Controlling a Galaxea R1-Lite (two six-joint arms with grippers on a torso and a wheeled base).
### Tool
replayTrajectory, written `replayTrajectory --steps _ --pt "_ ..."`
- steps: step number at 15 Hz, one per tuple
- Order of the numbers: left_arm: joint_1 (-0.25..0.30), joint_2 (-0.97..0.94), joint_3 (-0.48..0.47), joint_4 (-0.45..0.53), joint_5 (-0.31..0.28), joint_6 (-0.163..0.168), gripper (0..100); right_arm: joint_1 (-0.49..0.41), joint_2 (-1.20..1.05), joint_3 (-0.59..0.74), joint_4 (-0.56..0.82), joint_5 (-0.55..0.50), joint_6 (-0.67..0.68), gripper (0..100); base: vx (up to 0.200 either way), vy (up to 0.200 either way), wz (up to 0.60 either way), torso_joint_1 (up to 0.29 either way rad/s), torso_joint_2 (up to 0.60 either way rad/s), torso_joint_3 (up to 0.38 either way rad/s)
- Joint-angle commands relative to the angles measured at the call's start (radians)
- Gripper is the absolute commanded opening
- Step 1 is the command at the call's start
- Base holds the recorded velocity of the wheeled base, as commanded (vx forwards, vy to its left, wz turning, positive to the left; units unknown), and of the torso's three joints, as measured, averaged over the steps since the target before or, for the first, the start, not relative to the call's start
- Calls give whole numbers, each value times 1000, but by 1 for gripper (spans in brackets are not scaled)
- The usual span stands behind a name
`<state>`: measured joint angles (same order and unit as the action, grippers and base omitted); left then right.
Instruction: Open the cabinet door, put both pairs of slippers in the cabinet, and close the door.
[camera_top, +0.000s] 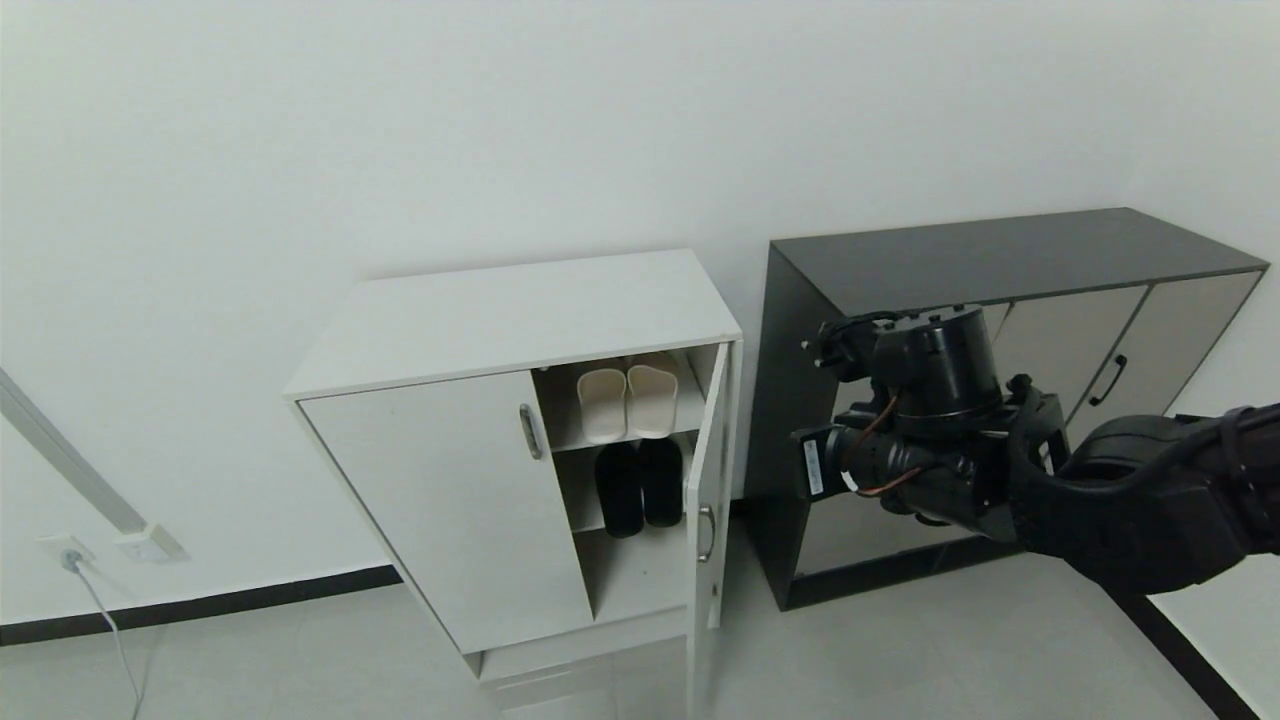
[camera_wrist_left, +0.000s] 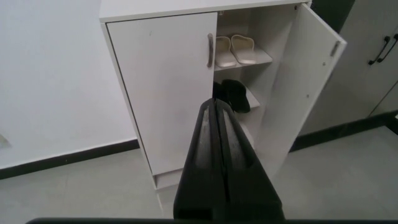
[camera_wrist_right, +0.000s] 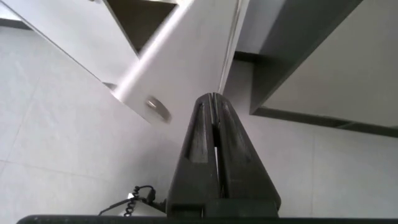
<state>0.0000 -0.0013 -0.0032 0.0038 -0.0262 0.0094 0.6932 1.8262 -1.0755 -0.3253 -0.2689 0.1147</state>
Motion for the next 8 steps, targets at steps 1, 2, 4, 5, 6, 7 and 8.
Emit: replayTrajectory --steps 1,2,4,5,6,7,8 --pt "0 1 0 -1 0 0 0 9 -7 12 0 -4 0 0 0 0 600 2 2 7" --pt "0 1 0 1 0 0 0 9 -5 14 0 -3 0 0 0 0 600 -7 2 7" --pt "0 1 0 1 0 0 0 9 -7 19 -1 0 0 0 0 0 600 10 0 0" --pt "0 1 0 1 0 0 0 8 -11 23 0 4 0 0 0 0 600 7 7 2" --pt "0 1 0 1 0 0 0 8 -10 25 -1 4 0 0 0 0 0 0 0 0" --pt "0 1 0 1 0 1 0 8 -10 28 0 4 0 0 0 0 0 0 0 0" --pt "0 1 0 1 0 1 0 8 -11 32 -1 2 -1 0 0 0 0 0 0 0"
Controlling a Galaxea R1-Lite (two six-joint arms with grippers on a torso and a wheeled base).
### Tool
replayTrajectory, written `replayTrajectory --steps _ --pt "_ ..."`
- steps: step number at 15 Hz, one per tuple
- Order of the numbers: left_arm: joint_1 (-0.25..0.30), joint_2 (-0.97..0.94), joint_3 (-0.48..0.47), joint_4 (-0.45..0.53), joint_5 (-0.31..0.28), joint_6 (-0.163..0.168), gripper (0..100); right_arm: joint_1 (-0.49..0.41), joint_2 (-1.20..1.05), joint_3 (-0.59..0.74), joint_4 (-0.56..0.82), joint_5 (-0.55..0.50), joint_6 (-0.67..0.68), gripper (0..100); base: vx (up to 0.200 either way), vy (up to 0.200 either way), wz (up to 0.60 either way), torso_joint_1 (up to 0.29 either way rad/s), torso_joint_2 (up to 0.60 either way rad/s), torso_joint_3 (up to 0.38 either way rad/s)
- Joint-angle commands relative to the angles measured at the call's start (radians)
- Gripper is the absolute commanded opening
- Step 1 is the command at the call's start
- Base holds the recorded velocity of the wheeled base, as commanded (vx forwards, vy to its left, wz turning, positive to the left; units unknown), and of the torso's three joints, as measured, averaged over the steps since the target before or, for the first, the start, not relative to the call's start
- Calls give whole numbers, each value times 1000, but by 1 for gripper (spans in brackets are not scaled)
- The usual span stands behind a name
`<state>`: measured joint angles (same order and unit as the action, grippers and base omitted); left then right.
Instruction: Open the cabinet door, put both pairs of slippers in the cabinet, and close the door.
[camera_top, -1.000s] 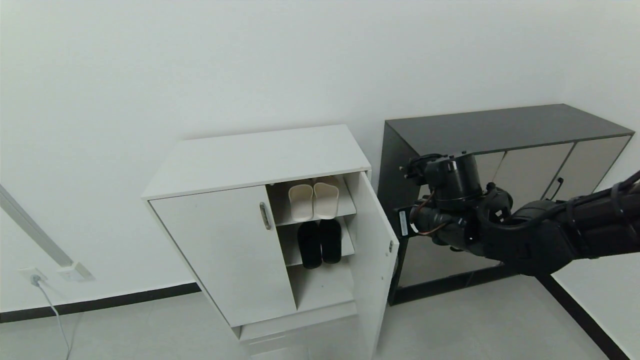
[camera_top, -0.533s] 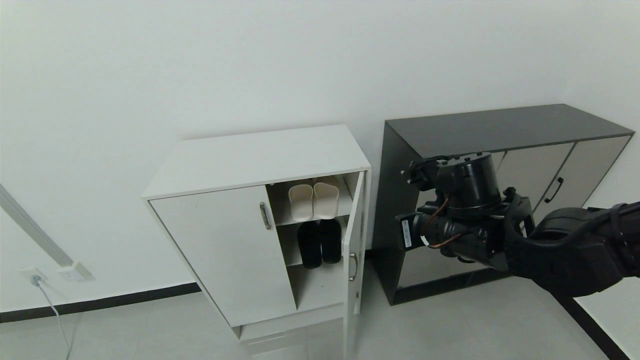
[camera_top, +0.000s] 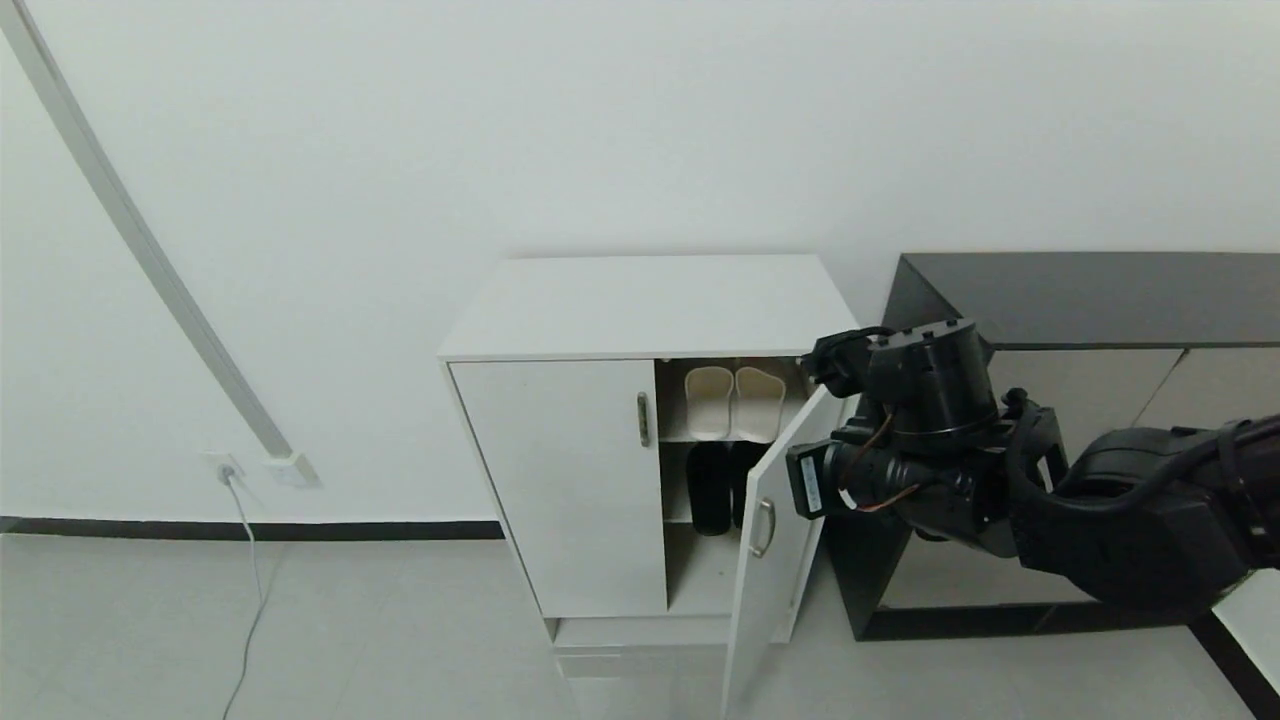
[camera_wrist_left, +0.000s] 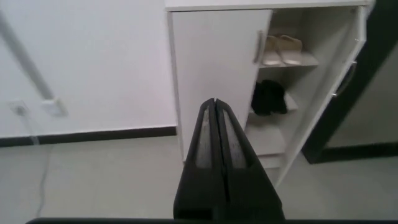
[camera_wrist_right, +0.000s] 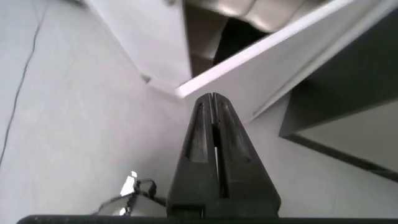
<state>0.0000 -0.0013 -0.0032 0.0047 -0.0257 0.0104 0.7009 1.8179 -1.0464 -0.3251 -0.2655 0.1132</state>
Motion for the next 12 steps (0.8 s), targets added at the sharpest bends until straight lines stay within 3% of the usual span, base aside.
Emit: replayTrajectory --steps 1,7,12 --pt "0 1 0 0 0 0 0 0 -9 11 0 -3 -6 0 0 0 0 0 0 0" --pt "0 1 0 0 -2 0 0 -1 -75 178 -2 -9 -47 0 0 0 0 0 0 0" --pt "0 1 0 0 -2 0 0 -1 -71 263 -55 -11 -47 0 200 0 0 -4 -1 -1"
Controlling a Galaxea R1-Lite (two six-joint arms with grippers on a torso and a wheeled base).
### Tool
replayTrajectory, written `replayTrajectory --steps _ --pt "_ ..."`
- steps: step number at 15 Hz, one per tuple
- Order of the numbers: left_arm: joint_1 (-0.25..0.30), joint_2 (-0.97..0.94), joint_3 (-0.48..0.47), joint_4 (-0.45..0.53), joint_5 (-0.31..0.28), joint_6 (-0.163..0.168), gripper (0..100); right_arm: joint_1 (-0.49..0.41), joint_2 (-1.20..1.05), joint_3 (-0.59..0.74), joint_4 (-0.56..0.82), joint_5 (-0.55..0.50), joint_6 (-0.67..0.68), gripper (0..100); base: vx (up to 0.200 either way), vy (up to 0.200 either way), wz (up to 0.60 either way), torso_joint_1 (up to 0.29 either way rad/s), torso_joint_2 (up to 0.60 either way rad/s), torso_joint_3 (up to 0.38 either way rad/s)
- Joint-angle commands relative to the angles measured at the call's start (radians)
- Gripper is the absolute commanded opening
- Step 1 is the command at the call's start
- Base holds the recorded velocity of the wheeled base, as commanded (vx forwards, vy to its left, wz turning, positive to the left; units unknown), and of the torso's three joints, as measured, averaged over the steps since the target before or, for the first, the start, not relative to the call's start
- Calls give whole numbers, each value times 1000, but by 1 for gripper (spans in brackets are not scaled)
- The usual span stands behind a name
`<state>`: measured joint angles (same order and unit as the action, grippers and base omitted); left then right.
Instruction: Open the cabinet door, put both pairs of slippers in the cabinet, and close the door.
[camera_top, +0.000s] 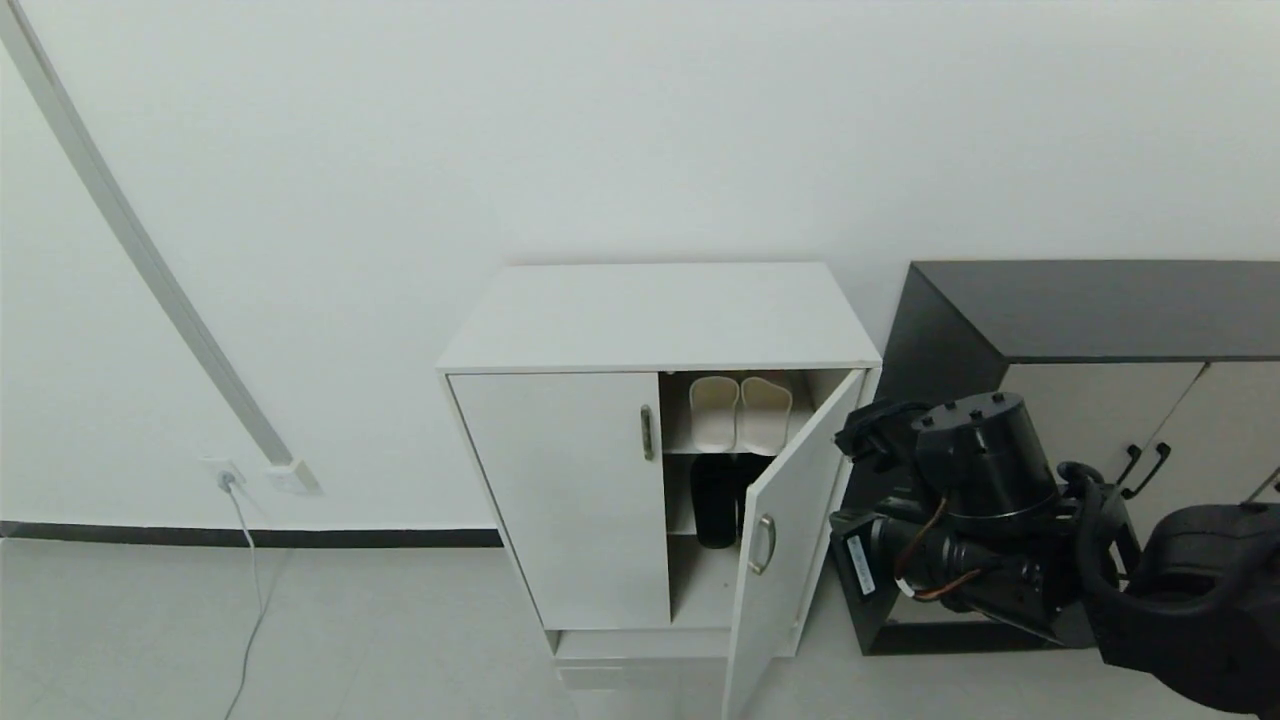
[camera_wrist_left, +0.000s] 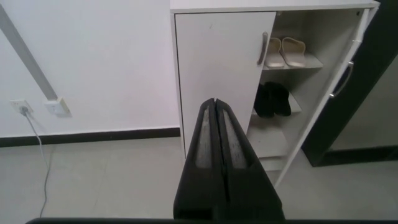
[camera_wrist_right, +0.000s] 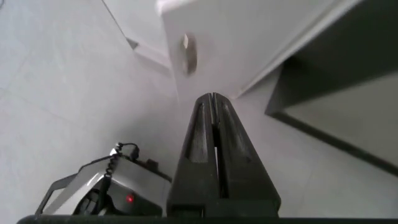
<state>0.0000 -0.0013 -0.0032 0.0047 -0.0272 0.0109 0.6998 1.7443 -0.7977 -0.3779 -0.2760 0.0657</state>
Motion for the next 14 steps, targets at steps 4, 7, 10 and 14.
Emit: replayTrajectory --steps 4,7,10,14 --pt "0 1 0 -2 1 0 0 0 27 18 -3 3 6 0 150 0 0 7 2 -1" --pt "0 1 0 -2 1 -2 0 -6 81 -5 -10 11 8 0 0 0 0 0 0 0" --pt "0 1 0 0 1 -2 0 -43 175 -43 -90 12 9 0 0 0 0 0 0 0" --pt "0 1 0 0 1 0 0 -66 267 -117 -161 14 11 0 0 0 0 0 0 0"
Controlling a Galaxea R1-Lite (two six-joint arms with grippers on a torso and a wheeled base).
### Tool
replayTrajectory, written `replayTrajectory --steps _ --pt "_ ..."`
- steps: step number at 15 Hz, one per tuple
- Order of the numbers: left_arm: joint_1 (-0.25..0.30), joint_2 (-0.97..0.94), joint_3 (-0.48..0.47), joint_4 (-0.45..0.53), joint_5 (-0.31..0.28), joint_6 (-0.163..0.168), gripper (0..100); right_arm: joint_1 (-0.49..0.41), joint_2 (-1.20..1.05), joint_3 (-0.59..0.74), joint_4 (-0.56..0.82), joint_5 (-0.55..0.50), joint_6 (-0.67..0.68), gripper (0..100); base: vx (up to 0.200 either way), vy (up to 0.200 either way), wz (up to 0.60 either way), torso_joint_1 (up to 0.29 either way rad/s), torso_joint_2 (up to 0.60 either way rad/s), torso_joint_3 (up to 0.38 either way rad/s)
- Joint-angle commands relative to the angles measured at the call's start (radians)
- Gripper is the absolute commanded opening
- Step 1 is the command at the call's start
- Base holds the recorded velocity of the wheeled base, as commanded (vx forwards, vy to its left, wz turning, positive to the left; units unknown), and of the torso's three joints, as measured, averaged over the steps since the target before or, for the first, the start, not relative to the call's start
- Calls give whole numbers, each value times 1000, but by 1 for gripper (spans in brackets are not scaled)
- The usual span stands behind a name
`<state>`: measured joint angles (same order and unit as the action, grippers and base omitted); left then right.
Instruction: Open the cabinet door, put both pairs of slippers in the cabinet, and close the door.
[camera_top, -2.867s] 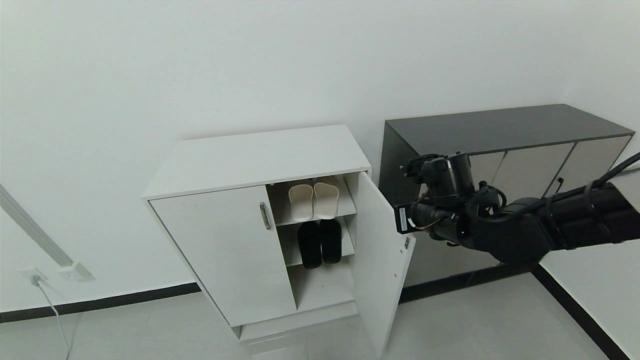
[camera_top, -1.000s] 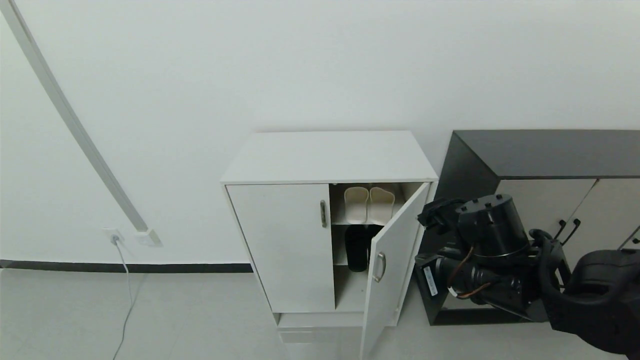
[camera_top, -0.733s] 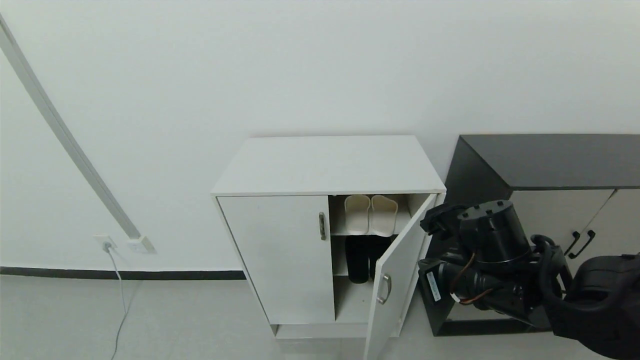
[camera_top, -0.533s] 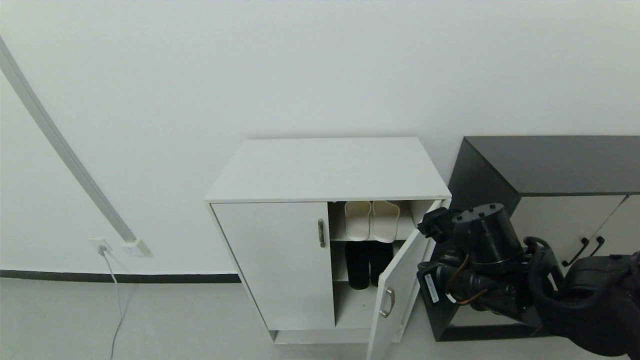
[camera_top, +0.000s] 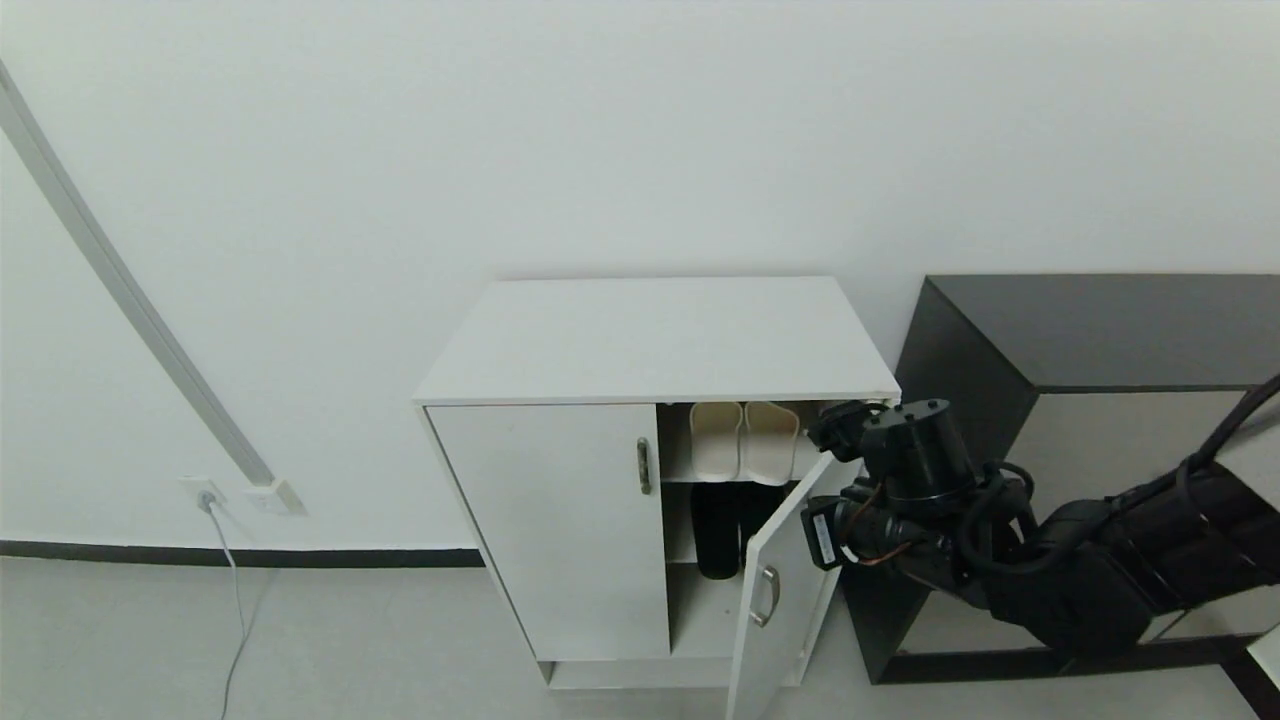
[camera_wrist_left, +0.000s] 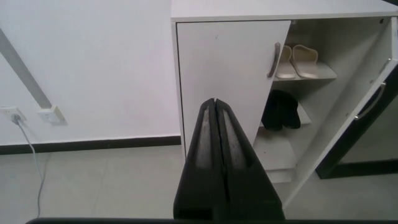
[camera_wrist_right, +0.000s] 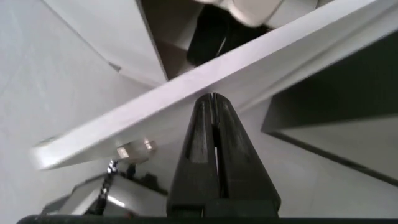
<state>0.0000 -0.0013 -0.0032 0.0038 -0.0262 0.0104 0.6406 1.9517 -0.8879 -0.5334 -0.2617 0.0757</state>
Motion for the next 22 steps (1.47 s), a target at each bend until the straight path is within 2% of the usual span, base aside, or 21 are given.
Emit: replayTrajectory --steps 1,8,14,22 --pt "0 1 0 1 0 0 0 -10 79 -46 -26 -1 6 0 0 0 0 0 0 0" --pt "0 1 0 -1 0 0 0 -41 227 -207 -129 2 15 0 0 0 0 0 0 0" --pt "0 1 0 1 0 0 0 -70 312 -330 -135 1 15 0 0 0 0 0 0 0" --pt "0 1 0 1 0 0 0 -107 352 -413 -131 1 12 0 0 0 0 0 0 0"
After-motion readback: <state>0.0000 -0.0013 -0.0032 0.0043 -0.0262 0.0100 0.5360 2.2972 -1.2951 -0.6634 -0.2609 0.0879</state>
